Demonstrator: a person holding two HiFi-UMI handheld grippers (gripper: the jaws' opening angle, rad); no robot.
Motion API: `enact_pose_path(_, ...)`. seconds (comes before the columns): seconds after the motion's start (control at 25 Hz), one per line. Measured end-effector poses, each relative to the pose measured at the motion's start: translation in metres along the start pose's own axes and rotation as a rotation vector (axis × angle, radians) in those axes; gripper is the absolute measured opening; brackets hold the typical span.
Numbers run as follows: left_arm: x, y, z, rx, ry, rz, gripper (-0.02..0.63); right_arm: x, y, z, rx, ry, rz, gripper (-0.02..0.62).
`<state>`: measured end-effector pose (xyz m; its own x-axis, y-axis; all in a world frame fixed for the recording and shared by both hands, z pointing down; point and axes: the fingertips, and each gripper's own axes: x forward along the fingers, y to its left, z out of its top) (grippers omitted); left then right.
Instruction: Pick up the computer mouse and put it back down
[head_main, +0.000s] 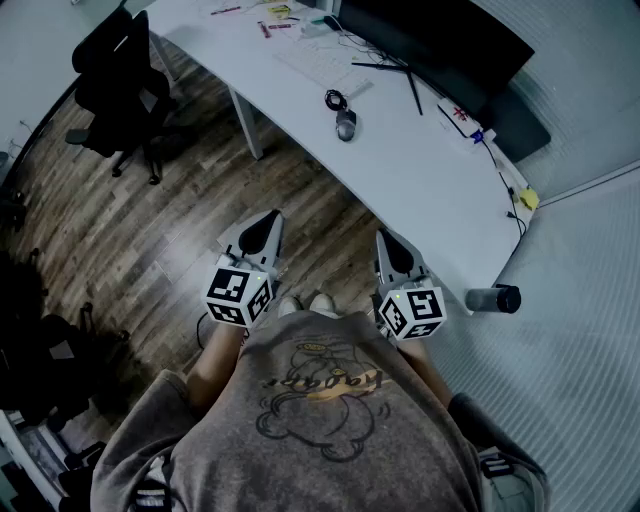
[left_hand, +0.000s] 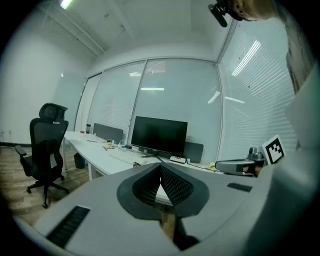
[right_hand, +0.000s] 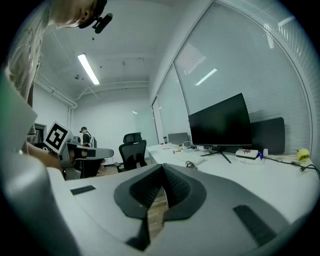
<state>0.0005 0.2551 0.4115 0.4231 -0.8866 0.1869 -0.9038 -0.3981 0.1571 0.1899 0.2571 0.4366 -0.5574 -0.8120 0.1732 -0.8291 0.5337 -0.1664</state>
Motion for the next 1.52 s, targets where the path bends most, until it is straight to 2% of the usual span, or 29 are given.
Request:
enact_pose_path(0.4,0.014,-0.011,-0.002,0.007,0.009,0.017,0.018,0.008,-0.012,0.001,0.031,-0.005,0.044,0.003)
enact_pose_path(0.64,0.026,-0.014,-0.013,-0.002,0.000,0.058,0.018,0.013,-0.031,-0.007,0.056,-0.018,0.075,0.003)
enact_pose_path(0.84,0.032,-0.008,-0.006,-0.006,-0.019,0.101,0.018,0.028,-0.038,-0.008,0.051,-0.010,0.102,0.003)
enact_pose_path(1.12,0.046,0.015,-0.002,-0.012,-0.037,0.127,0.018,0.057,-0.037,-0.007,0.044,-0.007,0.116,0.003)
enact_pose_path(1.52,0.101,0.069,0.003,-0.026,-0.028,0.103,0.018,0.131,-0.053,-0.003,0.027,0.025,0.092,0.003)
